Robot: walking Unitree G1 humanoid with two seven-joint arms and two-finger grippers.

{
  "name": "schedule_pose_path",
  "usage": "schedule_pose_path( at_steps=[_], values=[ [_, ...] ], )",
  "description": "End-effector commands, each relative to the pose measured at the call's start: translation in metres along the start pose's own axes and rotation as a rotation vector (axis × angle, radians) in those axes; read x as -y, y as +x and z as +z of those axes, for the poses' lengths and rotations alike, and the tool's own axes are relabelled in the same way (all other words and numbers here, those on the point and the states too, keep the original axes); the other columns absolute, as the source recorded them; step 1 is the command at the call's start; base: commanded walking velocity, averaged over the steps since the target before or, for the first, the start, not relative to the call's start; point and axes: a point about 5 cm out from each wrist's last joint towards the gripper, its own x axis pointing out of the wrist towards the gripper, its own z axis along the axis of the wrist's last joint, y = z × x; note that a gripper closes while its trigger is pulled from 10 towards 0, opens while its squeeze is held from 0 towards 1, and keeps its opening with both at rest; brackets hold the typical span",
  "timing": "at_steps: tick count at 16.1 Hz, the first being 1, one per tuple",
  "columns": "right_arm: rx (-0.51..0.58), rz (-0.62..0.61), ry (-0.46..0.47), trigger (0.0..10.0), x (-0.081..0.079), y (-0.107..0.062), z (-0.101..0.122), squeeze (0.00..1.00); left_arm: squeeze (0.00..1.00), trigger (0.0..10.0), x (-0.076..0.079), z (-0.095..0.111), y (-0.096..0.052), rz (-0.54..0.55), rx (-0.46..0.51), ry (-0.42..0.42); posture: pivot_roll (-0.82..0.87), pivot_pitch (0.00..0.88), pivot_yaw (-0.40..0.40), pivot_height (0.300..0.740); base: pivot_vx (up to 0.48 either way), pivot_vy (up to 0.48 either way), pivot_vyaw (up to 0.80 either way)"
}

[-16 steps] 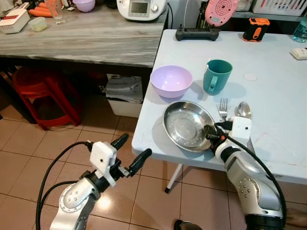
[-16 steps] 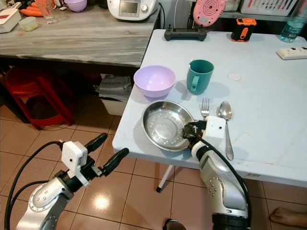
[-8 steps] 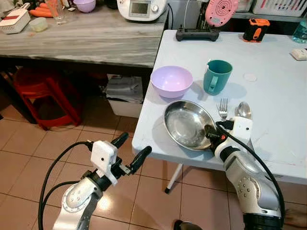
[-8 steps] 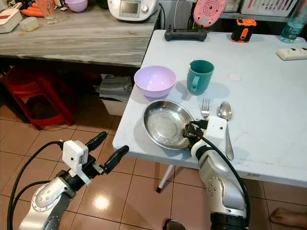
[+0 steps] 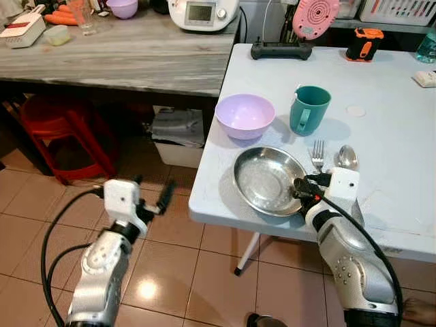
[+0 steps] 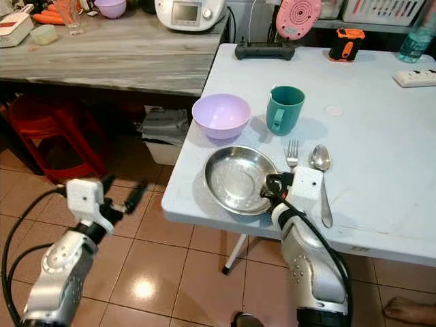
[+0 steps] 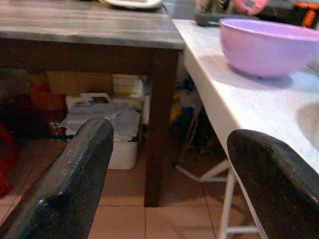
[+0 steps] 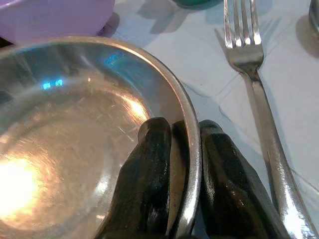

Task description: Setting the table

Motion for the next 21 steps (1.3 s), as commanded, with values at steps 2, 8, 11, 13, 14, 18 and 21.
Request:
schedule_pose_path(
  at_steps=[2,8,11,13,14,18,21],
  values=[
    [-0.006,-0.093,-0.086,10.0,0.005,-0.001,-0.002,0.00,0.00,10.0,-0.006,0.001,0.003,0.050,0.019,-0.026,-0.10,0.099,0.026,0.740,0.000,0.000,0.00],
    [0.172,-0.038,-0.129,10.0,0.003,-0.007,0.016,0.00,0.00,10.0,0.001,0.000,0.012,0.040,0.047,-0.044,-0.10,0.089,0.023,0.740,0.000,0.199,0.00],
    [0.224,-0.038,-0.142,10.0,0.004,-0.010,0.022,0.00,0.00,10.0,0.001,-0.001,0.013,0.038,0.049,-0.044,-0.10,0.085,0.024,0.740,0.000,0.309,0.00],
    [0.224,-0.039,-0.135,10.0,0.005,-0.010,0.022,0.00,0.00,10.0,0.001,-0.001,0.014,0.035,0.049,-0.045,-0.11,0.081,0.025,0.740,0.000,0.308,0.00],
    [0.225,-0.038,-0.132,10.0,0.005,-0.010,0.022,0.00,0.00,10.0,0.002,-0.001,0.014,0.034,0.050,-0.044,-0.11,0.081,0.025,0.740,0.000,0.311,0.00],
    [0.249,-0.056,-0.128,10.0,0.006,-0.010,0.024,0.00,0.00,10.0,0.003,-0.001,0.016,0.032,0.056,-0.043,-0.11,0.076,0.030,0.740,0.000,0.311,0.00],
    [0.257,-0.070,-0.129,10.0,0.007,-0.010,0.025,0.00,0.00,10.0,0.003,-0.001,0.017,0.032,0.055,-0.043,-0.11,0.078,0.031,0.740,0.000,0.312,0.00]
  ],
)
